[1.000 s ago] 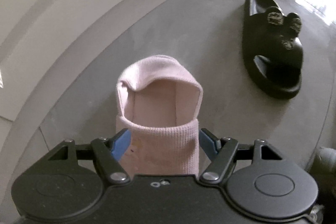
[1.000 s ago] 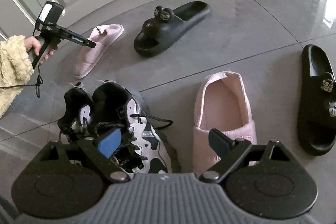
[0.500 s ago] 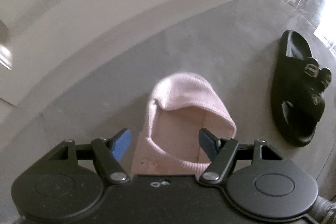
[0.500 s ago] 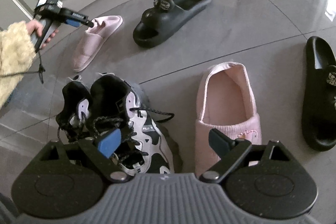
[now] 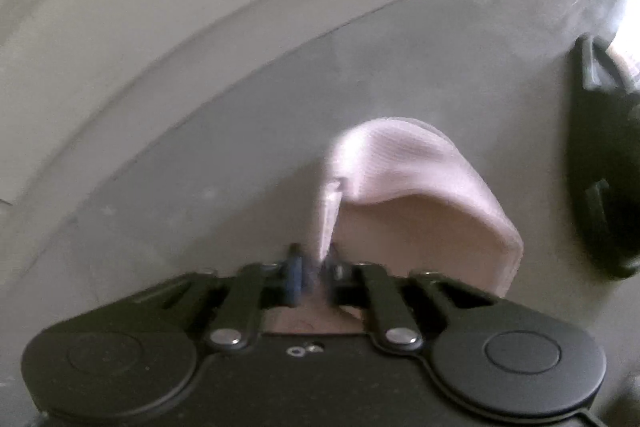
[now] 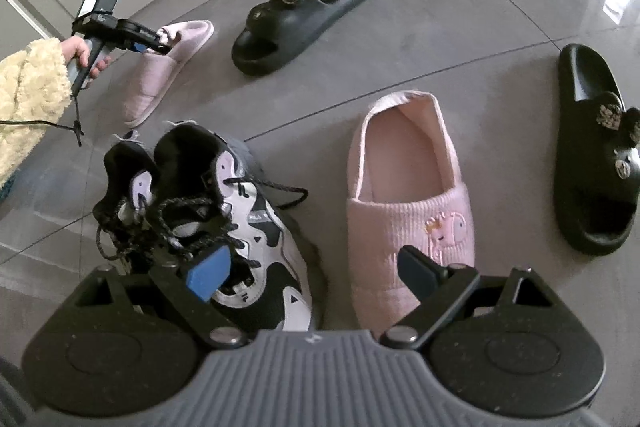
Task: Organize scattered shoes
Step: 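Carry the pink slipper with the left tool toward the sneakers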
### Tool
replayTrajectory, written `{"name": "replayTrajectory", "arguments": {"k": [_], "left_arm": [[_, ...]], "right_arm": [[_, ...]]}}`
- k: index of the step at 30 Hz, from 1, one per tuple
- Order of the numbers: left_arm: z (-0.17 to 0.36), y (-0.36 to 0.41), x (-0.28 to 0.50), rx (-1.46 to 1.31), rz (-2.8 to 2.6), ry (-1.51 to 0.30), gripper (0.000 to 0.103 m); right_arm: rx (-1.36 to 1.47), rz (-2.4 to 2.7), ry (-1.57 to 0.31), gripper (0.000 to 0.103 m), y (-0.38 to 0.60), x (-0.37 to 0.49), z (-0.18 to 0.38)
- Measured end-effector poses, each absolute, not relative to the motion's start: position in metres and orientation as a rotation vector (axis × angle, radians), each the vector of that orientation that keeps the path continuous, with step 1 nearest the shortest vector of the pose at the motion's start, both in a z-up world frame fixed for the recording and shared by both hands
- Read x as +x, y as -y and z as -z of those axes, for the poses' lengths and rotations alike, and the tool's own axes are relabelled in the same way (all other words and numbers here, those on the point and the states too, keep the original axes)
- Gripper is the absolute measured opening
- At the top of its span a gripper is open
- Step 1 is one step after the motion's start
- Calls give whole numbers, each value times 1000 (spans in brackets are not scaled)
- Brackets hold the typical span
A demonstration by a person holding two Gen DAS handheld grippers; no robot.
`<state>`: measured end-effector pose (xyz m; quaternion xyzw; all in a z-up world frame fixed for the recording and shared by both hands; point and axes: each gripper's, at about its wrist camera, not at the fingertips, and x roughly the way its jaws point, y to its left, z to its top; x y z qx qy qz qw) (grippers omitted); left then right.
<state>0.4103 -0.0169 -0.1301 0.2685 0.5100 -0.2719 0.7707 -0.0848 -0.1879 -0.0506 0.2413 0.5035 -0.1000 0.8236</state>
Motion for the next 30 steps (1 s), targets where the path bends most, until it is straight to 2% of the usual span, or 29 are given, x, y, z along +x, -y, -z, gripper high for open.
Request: {"name": "replayTrajectory", "arguments": {"k": [9, 23, 30], "left_arm": [[108, 18, 371, 557, 691, -1032, 6], [11, 31, 285, 572, 824, -851, 6], [-37, 61, 220, 566, 874, -782, 6]], "right_arm": [[489, 182, -1059, 92, 181, -83, 48], [435, 200, -1000, 92, 186, -89, 18], [260, 108, -1018, 92, 217, -105, 4]]}}
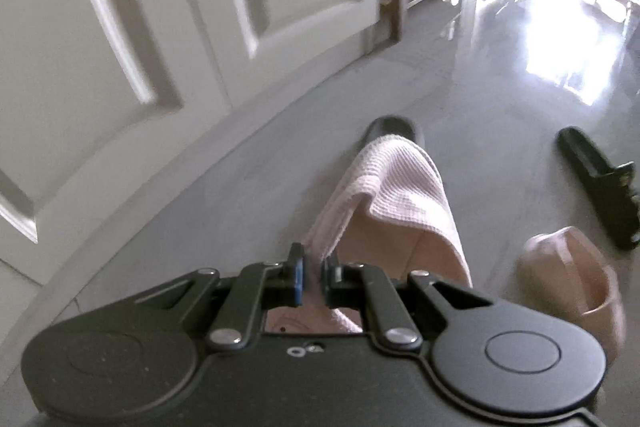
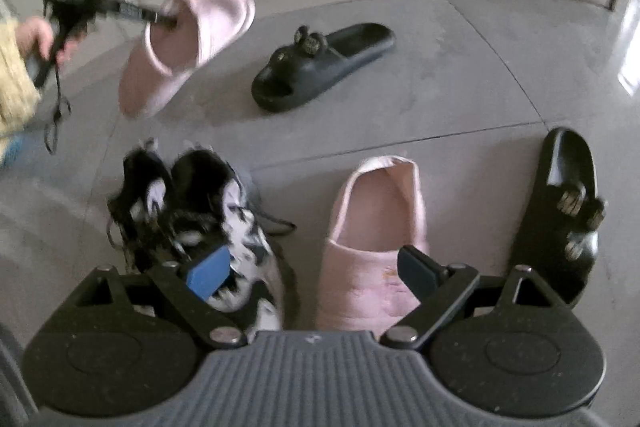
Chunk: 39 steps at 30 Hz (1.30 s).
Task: Organize scattered shoes
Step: 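Carry the pink slipper with the left tool toward the sneakers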
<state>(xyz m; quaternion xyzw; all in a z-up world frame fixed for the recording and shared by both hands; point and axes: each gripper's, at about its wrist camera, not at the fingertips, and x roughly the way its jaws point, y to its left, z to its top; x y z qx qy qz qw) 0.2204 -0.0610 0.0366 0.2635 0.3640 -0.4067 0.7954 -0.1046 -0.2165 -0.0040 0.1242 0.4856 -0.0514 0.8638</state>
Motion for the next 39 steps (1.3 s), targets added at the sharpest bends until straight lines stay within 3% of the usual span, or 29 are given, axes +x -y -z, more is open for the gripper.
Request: {"name": "replayTrajectory", "arguments": {"k": [11, 21, 33, 39], "left_arm": [[-90, 128, 94, 469, 796, -863, 7], [-72, 222, 1, 308, 698, -975, 8], [-39, 262, -33, 176, 485, -1048, 9], [-46, 248, -27, 206, 425, -1072, 10]], "right_arm": [[417, -67, -871, 92, 309, -159, 13], [462, -200, -930, 92, 406, -225, 60], [516, -288, -898, 92, 451, -248, 93], [350, -429, -811, 93, 425, -235, 80]]}}
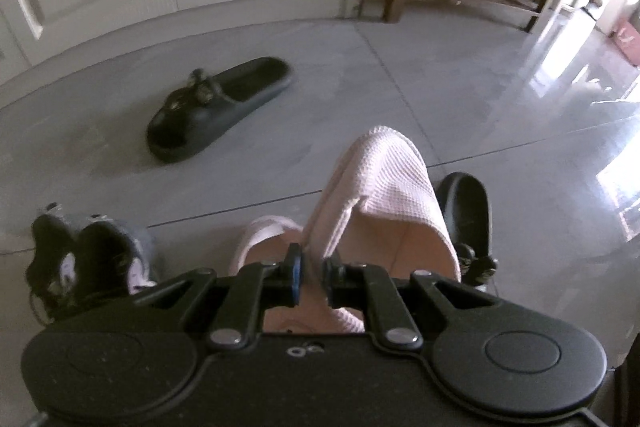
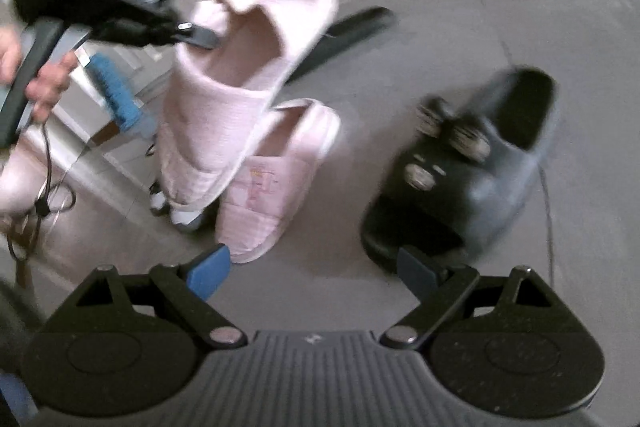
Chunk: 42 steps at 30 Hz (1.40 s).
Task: Organize scattered shoes
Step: 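Carry the pink slipper with the left tool toward the sneakers, then lower the pink slipper and open the left tool while the right tool grasps the other pink slipper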
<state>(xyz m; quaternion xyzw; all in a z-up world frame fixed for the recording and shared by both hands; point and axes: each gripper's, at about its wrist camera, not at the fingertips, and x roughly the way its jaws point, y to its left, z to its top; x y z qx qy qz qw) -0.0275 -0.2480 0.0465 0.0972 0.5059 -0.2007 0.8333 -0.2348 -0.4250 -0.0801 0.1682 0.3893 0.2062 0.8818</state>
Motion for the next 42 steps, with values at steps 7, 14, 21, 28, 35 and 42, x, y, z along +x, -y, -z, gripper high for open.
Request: {"name": "replayTrajectory", "arguments": {"k": [7, 14, 21, 28, 35, 42], "left_arm": [[-62, 213, -18, 251, 418, -1026, 10], [-60, 167, -10, 183, 360, -1019, 10], [-52, 134, -9, 138, 319, -1035, 11], [-49, 120, -15, 115, 287, -1049, 11], [-46, 128, -23, 116, 289, -1061, 12], [-43, 159, -31, 141, 360, -1041, 11]], "right_arm": [[-28, -692, -628, 92, 373, -189, 65], [-180, -873, -722, 91, 321, -102, 89], [-294, -1020, -842, 80, 280, -63, 119], [-515, -1118, -864, 28, 263, -62, 139], [-630, -1124, -897, 18, 278, -73, 129], [-864, -1190, -935, 18, 315, -108, 120]]}}
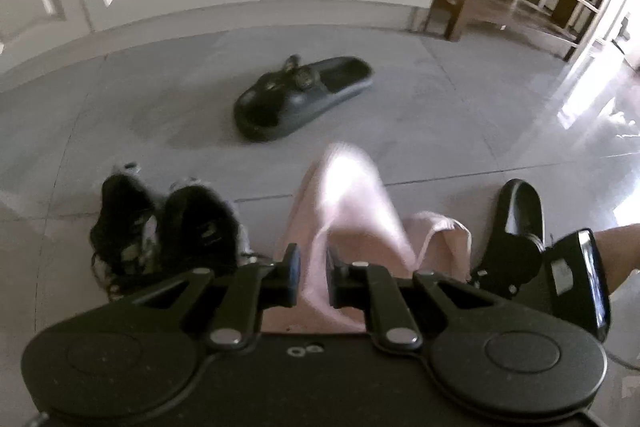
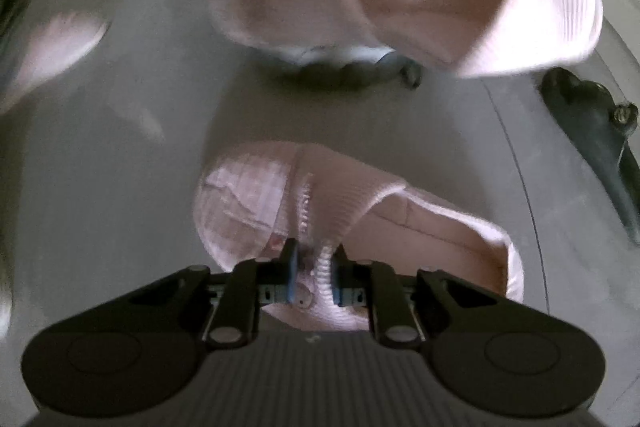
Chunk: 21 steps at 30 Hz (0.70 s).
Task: Organize scattered shoes
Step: 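Lower the pink slipper and open the left tool while the right tool grasps the other pink slipper, then set the held pink slipper beside its pair and open the right tool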
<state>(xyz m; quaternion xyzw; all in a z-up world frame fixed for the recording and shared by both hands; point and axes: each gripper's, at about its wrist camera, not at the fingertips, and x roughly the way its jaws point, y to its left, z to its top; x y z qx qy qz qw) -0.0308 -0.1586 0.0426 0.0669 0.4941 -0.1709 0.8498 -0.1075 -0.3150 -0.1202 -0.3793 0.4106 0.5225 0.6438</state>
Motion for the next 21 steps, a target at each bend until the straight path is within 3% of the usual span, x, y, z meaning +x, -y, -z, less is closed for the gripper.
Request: {"name": "replayTrajectory", "arguments": {"k": [3, 4, 6, 7, 8, 14, 16, 18, 21], "left_arm": [[-37, 172, -29, 157, 397, -1066, 11], [-33, 175, -29, 168, 401, -1075, 13], [-26, 174, -32, 200, 398, -1084, 20], [-23, 172, -33, 215, 402, -1092, 23], [-20, 169, -34, 236, 410, -1105, 24], [1, 146, -45, 379, 457, -1120, 36], [5, 143, -50, 446, 500, -1034, 58], [8, 144, -56, 510, 527, -943, 66], [22, 153, -60, 587, 559, -894, 68]], "right_arm": [[-931, -1176, -966, 19, 326, -120, 120], [-935, -1141, -979, 24, 327, -122, 120], [-924, -1020, -985, 60, 326, -125, 116], [-920, -988, -982, 91, 325, -126, 114], [-882, -926, -949, 97, 325, -130, 108], [-448, -742, -911, 97, 343, -135, 81], [-275, -640, -937, 97, 352, -130, 80], [-33, -458, -942, 97, 370, -127, 75], [306, -189, -946, 97, 386, -116, 72]]}}
